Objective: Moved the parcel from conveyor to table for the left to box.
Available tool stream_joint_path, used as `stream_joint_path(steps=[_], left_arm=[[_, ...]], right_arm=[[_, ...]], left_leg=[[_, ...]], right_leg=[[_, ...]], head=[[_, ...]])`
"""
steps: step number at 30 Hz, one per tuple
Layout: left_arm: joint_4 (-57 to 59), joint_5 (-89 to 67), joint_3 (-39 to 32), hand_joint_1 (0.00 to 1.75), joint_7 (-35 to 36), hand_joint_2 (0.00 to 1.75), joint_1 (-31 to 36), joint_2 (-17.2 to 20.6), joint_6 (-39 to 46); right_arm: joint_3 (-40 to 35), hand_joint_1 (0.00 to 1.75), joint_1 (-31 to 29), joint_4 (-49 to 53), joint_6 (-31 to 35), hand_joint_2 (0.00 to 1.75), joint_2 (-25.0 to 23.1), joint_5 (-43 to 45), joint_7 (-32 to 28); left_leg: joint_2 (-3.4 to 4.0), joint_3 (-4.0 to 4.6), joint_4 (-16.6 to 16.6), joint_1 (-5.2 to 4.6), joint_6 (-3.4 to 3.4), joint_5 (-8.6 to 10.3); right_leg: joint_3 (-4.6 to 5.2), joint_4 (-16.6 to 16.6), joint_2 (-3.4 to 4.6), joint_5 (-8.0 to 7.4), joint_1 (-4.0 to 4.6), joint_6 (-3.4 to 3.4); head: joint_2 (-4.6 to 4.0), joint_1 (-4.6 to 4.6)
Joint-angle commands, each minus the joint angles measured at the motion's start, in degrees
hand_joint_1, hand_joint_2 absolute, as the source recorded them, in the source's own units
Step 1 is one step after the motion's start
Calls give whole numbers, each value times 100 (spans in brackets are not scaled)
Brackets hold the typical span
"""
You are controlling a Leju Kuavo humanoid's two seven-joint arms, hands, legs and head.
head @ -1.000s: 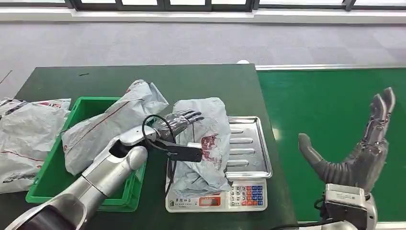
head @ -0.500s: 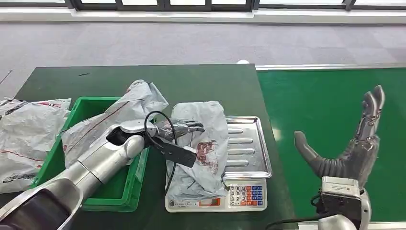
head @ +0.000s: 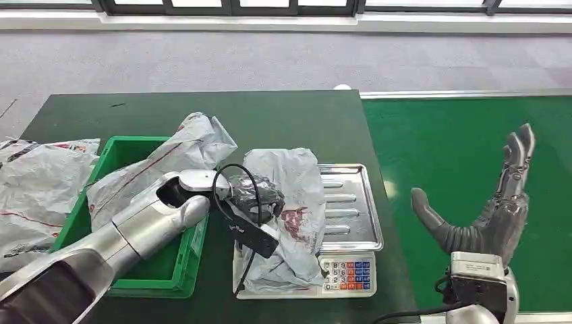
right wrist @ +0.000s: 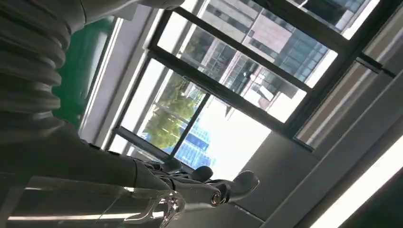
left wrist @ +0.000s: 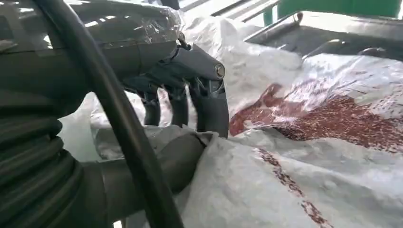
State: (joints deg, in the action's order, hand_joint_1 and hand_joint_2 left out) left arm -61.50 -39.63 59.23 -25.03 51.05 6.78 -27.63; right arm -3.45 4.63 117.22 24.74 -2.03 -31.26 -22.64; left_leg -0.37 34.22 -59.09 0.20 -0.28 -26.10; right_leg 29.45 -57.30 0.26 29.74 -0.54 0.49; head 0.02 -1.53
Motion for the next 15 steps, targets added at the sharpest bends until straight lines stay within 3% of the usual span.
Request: stream_joint_path(steps=[1, 15], left_arm=[[-157, -173, 336, 175, 64, 175, -89, -11, 681], [-33, -336, 167, 175, 163, 175, -503, -102, 1063]], right_arm=[[-20, 0, 274, -13, 82, 175, -77, 62, -96], [-11, 0, 500, 121, 106, 175, -46, 106, -180]], left_leg=[[-1, -17, 29, -3, -3, 8], [8, -30, 49, -8, -4, 14]], right_leg=[[-16, 26, -7, -7, -2, -5], [-23, 44, 0, -13, -8, -5]], head=[[0, 0], [0, 0]])
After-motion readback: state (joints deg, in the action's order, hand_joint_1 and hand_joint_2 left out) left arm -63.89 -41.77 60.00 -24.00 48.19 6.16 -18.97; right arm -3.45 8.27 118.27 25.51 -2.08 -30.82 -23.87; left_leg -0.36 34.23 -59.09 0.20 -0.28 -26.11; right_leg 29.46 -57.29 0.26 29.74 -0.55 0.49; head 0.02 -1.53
